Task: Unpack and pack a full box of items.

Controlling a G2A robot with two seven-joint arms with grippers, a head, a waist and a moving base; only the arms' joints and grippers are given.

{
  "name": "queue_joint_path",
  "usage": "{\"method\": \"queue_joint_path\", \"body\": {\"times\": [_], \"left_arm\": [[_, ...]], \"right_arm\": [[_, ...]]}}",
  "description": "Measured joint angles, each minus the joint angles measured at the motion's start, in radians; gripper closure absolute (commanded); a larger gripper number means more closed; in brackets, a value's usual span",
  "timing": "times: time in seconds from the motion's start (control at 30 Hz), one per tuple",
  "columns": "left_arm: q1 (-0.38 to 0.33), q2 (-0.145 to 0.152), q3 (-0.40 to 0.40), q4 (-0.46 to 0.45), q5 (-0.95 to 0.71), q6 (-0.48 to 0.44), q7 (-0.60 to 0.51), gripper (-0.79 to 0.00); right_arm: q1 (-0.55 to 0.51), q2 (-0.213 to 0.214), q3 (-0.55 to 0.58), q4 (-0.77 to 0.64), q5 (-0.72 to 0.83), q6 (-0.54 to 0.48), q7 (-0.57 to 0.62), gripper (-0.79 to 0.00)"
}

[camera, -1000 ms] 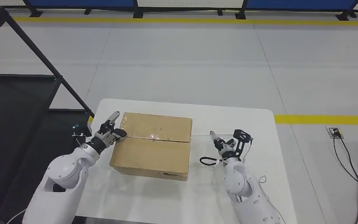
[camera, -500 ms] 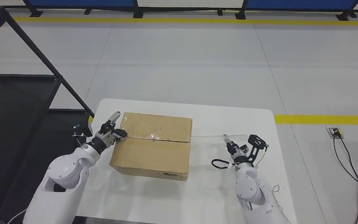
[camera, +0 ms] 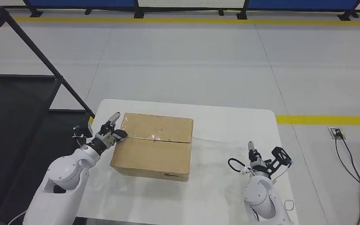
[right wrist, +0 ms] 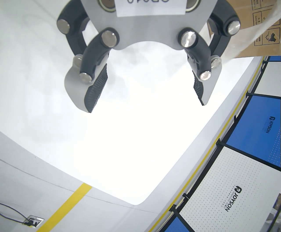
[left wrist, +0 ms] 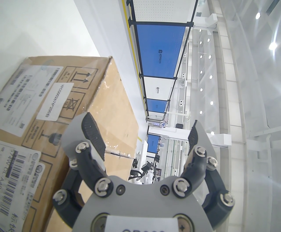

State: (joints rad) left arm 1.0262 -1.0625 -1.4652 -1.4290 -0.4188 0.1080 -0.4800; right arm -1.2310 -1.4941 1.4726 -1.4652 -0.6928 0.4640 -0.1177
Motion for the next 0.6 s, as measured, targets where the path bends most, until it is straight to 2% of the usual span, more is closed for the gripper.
{"method": "queue_joint_path", "body": {"times": [0.4,0.47,0.6], "left_arm": [[0.004,-0.002,-0.004,-0.001,0.005,-0.003,-0.001,-0.785],[0.007,-0.002,-0.007,-0.002,0.002,-0.005,0.001,-0.785],[0.013,-0.003,-0.013,-0.002,-0.003,-0.007,0.003,-0.785]], "right_arm": [[-0.003,0.001,-0.006,-0.009,0.008,-0.019,0.018,-0.785],[-0.011,0.004,-0.005,-0.023,0.036,-0.096,0.060,-0.785],[-0.020,0.006,0.012,-0.026,0.186,-0.342,0.138,-0.785]]}}
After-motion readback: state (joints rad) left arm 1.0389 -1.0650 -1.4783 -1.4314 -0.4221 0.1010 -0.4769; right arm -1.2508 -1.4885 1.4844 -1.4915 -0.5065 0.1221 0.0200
